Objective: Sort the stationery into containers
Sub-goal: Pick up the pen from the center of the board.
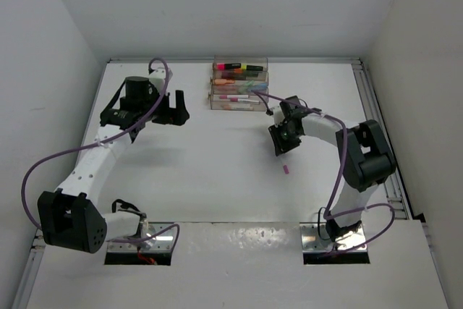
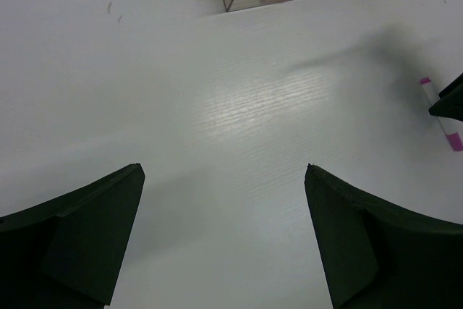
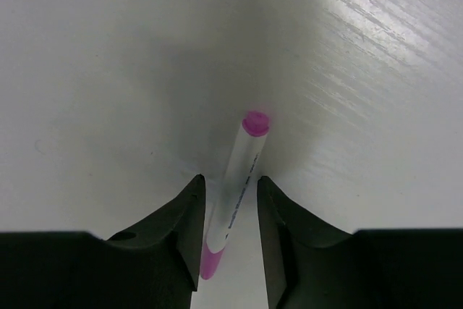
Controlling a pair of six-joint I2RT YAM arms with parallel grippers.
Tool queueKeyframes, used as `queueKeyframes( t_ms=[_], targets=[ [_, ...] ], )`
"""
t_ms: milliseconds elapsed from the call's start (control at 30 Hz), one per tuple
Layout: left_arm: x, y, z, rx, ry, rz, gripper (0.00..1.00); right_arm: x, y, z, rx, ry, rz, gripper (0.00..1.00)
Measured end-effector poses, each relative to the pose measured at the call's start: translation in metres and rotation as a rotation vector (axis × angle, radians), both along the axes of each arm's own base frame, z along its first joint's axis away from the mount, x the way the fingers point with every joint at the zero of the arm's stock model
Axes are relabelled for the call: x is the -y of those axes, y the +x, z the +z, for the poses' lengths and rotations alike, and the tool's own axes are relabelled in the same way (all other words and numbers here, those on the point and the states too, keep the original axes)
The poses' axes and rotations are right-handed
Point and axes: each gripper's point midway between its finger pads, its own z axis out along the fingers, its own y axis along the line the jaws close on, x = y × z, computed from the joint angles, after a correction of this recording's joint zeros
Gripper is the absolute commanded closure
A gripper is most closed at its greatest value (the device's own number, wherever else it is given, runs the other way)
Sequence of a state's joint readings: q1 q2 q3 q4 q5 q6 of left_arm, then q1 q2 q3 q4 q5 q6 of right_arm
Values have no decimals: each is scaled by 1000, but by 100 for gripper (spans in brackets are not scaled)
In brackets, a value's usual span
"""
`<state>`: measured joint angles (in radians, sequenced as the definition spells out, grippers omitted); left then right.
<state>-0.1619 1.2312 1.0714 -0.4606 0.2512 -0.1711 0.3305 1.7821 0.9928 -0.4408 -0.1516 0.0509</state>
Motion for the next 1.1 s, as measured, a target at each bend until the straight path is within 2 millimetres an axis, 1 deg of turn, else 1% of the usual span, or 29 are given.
queueKeyframes(
  t_ms=[67, 133, 167, 233, 267, 367, 433, 500, 533, 567, 600, 633, 667, 700, 733, 767, 800, 867, 900, 1033, 1100],
  targets=[
    [-1, 1, -1, 2, 7, 11, 0, 1, 0, -4, 1, -22, 4, 77],
    [-2, 1, -3, -1, 15, 21, 0, 0, 2, -4, 14, -35, 7, 84],
    [-2, 0, -5, -3, 19, 23, 1, 0, 3, -5, 17, -43, 9, 92],
    [-2, 0, -7, -7, 28, 26, 1, -2, 3, -5, 24, -52, 14, 98],
    [-1, -1, -8, -7, 30, 25, 1, -3, 3, -5, 26, -53, 16, 100],
    [4, -4, -12, -12, 20, 4, 1, -12, 2, -1, 16, -17, 13, 100],
    [11, -9, -13, -1, -15, -29, 1, -25, 5, 10, 1, 56, -8, 100],
    [22, -18, -12, 11, -77, -72, 2, -45, 19, 35, 24, 172, -40, 100],
    [31, -24, -10, 24, -122, -106, 2, -58, 31, 57, 52, 243, -53, 100],
    [40, -27, -3, 36, -177, -138, 3, -70, 45, 81, 95, 316, -66, 100],
    [48, -34, -3, 40, -220, -168, 5, -82, 59, 107, 143, 385, -75, 100],
    [59, -38, 2, 50, -276, -205, 6, -96, 72, 137, 197, 463, -80, 100],
    [69, -41, 6, 55, -319, -237, 7, -108, 81, 164, 242, 532, -80, 100],
    [81, -44, 10, 53, -366, -273, 8, -120, 86, 190, 280, 606, -78, 100],
    [90, -46, 13, 48, -399, -302, 8, -132, 87, 214, 306, 675, -76, 100],
    [100, -47, 15, 45, -424, -331, 7, -143, 85, 231, 318, 734, -70, 100],
    [107, -48, 17, 41, -442, -352, 7, -153, 81, 244, 320, 782, -63, 100],
    [118, -49, 20, 24, -470, -383, 7, -172, 71, 259, 295, 859, -49, 100],
    [123, -47, 24, 21, -481, -395, 7, -181, 66, 263, 272, 887, -45, 100],
    [132, -37, 47, 60, -516, -421, 6, -207, 52, 264, 174, 964, -35, 100],
    [135, -33, 59, 95, -534, -431, 6, -212, 51, 262, 149, 980, -41, 100]
  ],
)
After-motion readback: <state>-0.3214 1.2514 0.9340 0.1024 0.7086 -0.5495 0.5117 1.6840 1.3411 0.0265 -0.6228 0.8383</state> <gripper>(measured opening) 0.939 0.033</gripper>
